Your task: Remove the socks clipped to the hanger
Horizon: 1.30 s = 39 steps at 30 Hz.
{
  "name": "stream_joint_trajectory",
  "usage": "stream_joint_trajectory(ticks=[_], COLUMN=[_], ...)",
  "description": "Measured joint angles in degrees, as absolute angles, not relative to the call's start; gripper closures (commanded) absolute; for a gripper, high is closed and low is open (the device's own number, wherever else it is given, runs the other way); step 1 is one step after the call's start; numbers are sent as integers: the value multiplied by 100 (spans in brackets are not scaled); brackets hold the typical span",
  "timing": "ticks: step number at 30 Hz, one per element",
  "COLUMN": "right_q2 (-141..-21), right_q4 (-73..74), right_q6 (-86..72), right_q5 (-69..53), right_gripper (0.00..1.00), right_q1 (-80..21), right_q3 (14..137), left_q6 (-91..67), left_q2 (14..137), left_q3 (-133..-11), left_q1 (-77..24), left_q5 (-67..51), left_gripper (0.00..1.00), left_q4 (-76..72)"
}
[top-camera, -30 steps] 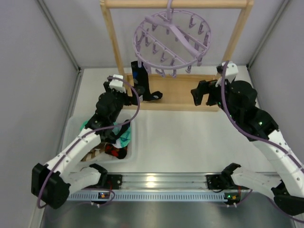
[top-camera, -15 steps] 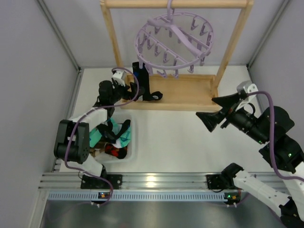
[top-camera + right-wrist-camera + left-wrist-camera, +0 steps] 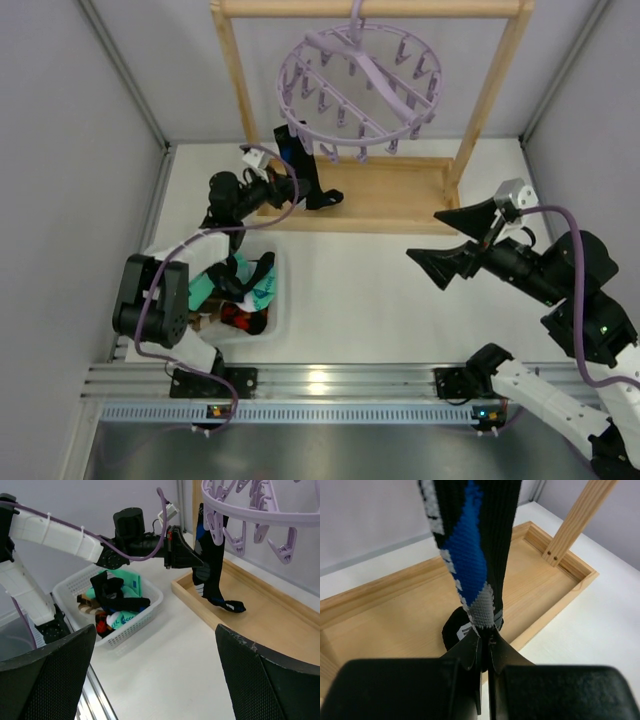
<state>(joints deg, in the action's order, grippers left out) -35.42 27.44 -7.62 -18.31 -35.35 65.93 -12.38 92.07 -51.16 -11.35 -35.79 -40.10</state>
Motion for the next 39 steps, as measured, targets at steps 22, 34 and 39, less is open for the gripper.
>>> stream_joint_trajectory(ticks=[22, 34, 39], right_q2=[-5308, -6965, -7498], right_q4=[3444, 4412, 4665], right_q6=[-1293, -709, -528], right_q5=[576, 1177, 1441], right_gripper=[7, 25, 27], right_q1=[-3533, -3618, -3712], right_q3=[8556, 9878, 10189], left_q6=[668, 1855, 1999], left_q2=[8718, 10497, 10652], left_q3=[-5242, -6801, -7015], left_q1=[-6877, -7671, -7673], left_q5=[4047, 6003, 6097], left_gripper=[100, 100, 100], left_q4=[-3393, -3328, -3323])
